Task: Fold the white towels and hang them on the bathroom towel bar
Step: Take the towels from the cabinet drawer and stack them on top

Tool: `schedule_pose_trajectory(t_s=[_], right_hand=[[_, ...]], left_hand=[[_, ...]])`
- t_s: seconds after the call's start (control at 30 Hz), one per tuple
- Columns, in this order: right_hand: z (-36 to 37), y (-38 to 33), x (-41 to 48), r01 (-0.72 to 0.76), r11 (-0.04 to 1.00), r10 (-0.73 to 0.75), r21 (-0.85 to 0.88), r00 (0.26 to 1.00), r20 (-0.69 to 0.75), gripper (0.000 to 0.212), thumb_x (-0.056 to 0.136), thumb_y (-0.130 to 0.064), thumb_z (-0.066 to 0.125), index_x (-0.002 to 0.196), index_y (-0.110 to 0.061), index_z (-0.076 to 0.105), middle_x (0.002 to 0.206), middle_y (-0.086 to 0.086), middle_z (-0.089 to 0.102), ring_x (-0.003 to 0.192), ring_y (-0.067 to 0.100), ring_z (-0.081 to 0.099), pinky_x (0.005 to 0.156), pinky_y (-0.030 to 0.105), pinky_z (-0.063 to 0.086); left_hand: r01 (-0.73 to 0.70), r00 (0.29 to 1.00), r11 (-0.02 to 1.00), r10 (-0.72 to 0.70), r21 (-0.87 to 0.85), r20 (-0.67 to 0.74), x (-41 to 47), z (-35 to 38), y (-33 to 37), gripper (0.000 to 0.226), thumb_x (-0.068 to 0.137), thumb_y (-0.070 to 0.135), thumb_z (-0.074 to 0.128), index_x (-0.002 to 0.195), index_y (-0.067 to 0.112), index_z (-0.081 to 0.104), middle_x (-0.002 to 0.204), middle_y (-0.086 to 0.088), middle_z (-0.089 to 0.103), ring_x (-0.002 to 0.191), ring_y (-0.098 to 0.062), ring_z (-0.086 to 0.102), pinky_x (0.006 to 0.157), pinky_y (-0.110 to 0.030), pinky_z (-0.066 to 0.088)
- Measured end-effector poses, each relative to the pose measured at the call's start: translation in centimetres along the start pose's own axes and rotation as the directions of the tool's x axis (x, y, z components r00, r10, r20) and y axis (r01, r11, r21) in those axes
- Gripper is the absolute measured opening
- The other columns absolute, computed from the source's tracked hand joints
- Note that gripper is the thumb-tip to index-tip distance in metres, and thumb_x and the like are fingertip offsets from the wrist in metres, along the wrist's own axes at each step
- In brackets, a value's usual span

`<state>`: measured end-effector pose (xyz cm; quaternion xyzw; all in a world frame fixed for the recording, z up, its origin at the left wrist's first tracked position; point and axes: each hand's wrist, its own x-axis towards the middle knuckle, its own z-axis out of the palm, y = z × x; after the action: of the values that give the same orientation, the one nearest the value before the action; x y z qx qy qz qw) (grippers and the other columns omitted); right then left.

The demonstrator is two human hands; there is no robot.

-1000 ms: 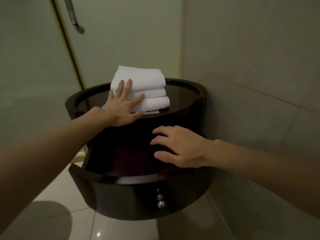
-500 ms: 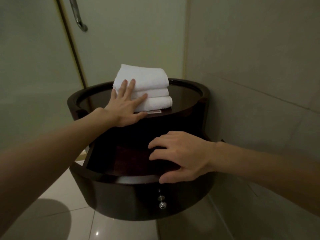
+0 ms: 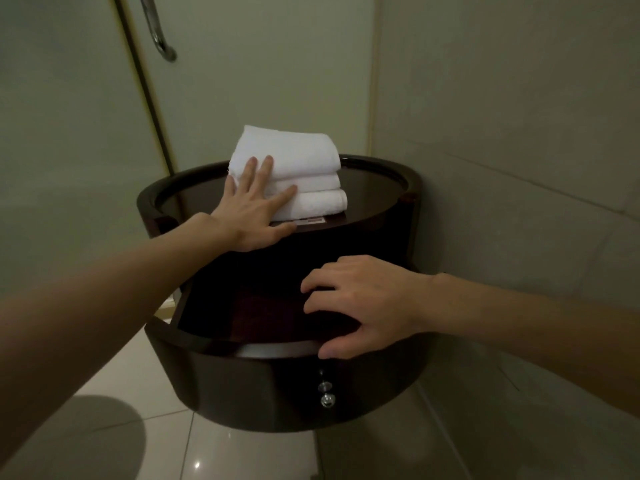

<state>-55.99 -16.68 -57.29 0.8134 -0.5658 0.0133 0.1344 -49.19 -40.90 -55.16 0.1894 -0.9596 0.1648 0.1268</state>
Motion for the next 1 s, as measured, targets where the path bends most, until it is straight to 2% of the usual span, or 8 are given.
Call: schedule_pose_trajectory(t_s=[0.33, 0.5, 0.7, 1.0], right_hand=[[0.2, 1.7, 0.7, -0.024, 0.999, 0.024, -0.04, 1.0, -0.009, 0.056, 0.087, -0.065, 0.045, 0.115, -0.019, 0.062, 0.126, 0.005, 0.057, 0.1, 0.018, 0.057, 0.084, 0.033, 0.047], [0.4, 2.6, 1.1, -0.04, 0.998, 0.037, -0.057, 0.998, -0.041, 0.062, 0.087, -0.067, 0.039, 0.119, -0.019, 0.061, 0.124, 0.005, 0.058, 0.1, 0.016, 0.057, 0.083, 0.031, 0.047], [1.0, 4.2, 2.0, -0.123, 0.988, 0.115, -0.092, 0.989, -0.089, 0.064, 0.087, -0.065, 0.043, 0.127, -0.017, 0.057, 0.127, 0.008, 0.057, 0.113, 0.022, 0.054, 0.091, 0.036, 0.047], [2.5, 6.4, 3.5, -0.281, 0.953, 0.264, -0.117, 0.954, -0.145, 0.074, 0.086, -0.066, 0.043, 0.137, -0.012, 0.048, 0.135, 0.009, 0.051, 0.121, 0.023, 0.049, 0.102, 0.037, 0.041]], left_hand=[[0.003, 1.0, 1.0, -0.003, -0.017, 0.021, 0.0, -0.1, 0.1, 0.07, 0.088, 0.066, 0.033, 0.149, 0.039, 0.01, 0.154, -0.012, -0.028, 0.14, -0.034, -0.027, 0.114, -0.059, -0.002], [0.002, 1.0, 1.0, -0.002, -0.023, 0.029, 0.2, -0.1, 0.1, 0.069, 0.088, 0.066, 0.032, 0.149, 0.04, 0.013, 0.154, -0.012, -0.027, 0.14, -0.033, -0.027, 0.114, -0.058, -0.002], [0.005, 1.0, 0.998, -0.004, -0.061, 0.029, 0.3, -0.3, 0.0, 0.063, 0.088, 0.065, 0.033, 0.145, 0.041, 0.025, 0.156, -0.01, -0.024, 0.141, -0.031, -0.025, 0.115, -0.057, -0.003], [0.005, 1.0, 0.996, -0.004, -0.084, 0.006, 0.3, 0.6, -0.3, 0.066, 0.084, 0.071, 0.025, 0.145, 0.043, 0.026, 0.156, -0.008, -0.025, 0.141, -0.028, -0.027, 0.114, -0.057, -0.006]])
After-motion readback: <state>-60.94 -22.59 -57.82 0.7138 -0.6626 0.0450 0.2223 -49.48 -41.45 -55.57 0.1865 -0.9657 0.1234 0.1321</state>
